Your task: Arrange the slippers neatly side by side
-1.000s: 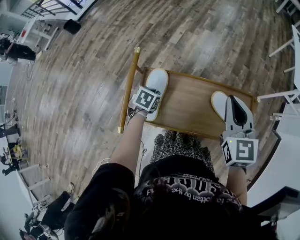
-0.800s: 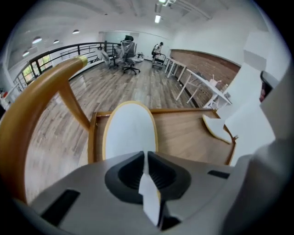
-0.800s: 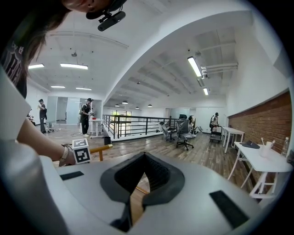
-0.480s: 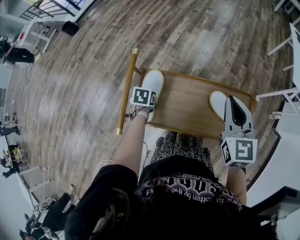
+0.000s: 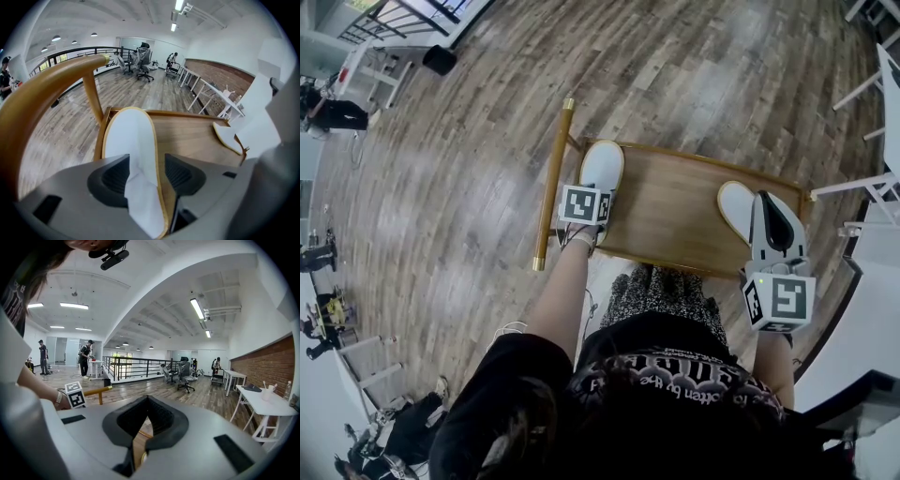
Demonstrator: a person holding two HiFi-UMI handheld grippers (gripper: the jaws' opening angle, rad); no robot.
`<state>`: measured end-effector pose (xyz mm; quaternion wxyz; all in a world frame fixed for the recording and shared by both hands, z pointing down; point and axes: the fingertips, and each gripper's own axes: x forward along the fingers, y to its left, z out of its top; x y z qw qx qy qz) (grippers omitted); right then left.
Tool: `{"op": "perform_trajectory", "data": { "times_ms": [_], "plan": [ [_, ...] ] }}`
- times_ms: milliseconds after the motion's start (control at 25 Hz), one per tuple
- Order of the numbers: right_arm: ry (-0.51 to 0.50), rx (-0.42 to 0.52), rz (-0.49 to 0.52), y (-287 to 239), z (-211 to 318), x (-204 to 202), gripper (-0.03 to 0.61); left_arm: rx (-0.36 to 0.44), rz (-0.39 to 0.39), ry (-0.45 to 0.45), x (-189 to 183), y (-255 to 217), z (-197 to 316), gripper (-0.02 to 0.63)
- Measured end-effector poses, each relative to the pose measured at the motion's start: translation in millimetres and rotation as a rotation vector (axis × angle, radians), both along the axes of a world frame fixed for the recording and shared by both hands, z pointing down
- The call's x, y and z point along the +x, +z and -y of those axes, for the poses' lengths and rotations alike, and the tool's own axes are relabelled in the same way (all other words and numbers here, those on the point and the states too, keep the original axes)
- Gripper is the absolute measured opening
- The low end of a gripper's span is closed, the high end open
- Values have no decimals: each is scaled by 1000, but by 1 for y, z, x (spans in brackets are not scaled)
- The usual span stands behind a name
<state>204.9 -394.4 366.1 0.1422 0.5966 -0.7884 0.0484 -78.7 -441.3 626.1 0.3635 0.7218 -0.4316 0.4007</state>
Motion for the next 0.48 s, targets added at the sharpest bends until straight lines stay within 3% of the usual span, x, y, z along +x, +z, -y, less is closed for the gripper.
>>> {"op": "perform_trajectory", "data": {
  "times_ms": [200, 360, 480],
  "plan": [
    [5, -37, 3, 9, -3, 14, -2, 126, -53, 27, 8, -44, -15, 216],
    [9, -104, -43, 39, -7, 37, -2, 300, -214, 88, 39, -106, -22, 215],
    [-15, -214, -99, 79, -11, 51, 0, 426, -319, 159, 64, -150, -33, 215]
  ]
}}
